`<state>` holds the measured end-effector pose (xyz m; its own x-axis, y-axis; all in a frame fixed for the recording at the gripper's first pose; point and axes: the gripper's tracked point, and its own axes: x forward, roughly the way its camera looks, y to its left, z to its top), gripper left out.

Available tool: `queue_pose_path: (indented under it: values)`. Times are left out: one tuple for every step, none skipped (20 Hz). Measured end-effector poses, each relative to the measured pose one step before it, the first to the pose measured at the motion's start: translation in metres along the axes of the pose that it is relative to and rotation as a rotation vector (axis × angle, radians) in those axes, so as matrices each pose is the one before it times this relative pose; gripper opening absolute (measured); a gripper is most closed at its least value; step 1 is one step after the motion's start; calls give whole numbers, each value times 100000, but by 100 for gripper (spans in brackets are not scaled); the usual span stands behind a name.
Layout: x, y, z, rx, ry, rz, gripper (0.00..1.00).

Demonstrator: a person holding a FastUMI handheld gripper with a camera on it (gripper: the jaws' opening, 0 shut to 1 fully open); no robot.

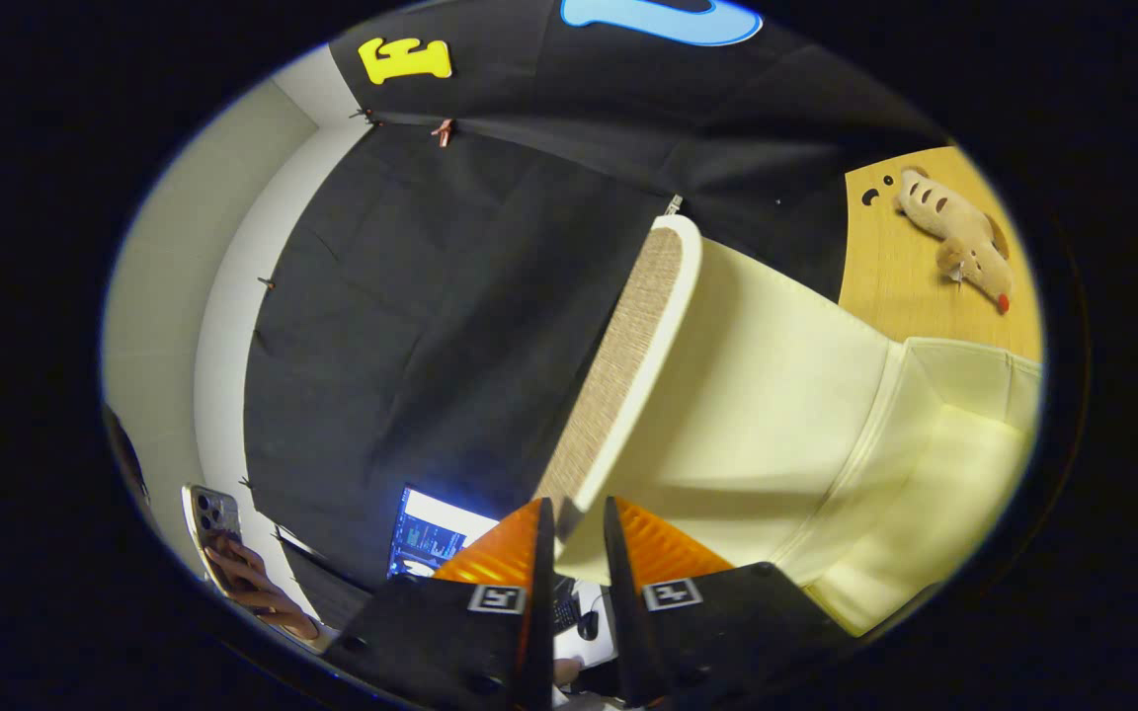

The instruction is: Open the storage box then place both shoes into the box .Put the left shoe in first, then the right shoe, with the right side of both shoes facing outward in a uniform manner.

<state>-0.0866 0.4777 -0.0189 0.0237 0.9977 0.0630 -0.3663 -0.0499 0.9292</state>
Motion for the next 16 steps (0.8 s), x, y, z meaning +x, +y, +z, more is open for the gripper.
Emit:
queue_pose_path:
  values:
    - [-3,-110,-263,-1021,977,-781,43]
    - [133,-184,-183,-936,511,-898,45]
    - [-101,-258,-76,-877,85,-1100,59]
    - [-49,-421,37,-938,-152,-1299,66]
    - [-349,-319,-38,-848,-175,-1502,77]
    - [-349,-333,225,-884,-483,-1503,86]
    - [-377,-369,120,-857,-798,-1534,95]
    - [-575,-153,307,-1173,-931,-1097,96]
    - [-751,-104,189,-1304,-1262,-1060,96]
    - [-838,-160,256,-1348,-1233,-1110,96]
    - [-875,-43,189,-1353,-1392,-1137,96]
    - [-918,-248,369,-1263,-1942,-1709,96]
    - [-1207,-483,368,-1090,-1819,-2172,96]
    - [-1124,-394,325,-607,-1442,-1785,96]
    - [-963,-247,347,-355,-919,-2192,96]
    - [-1418,-728,282,-259,-1274,-2232,96]
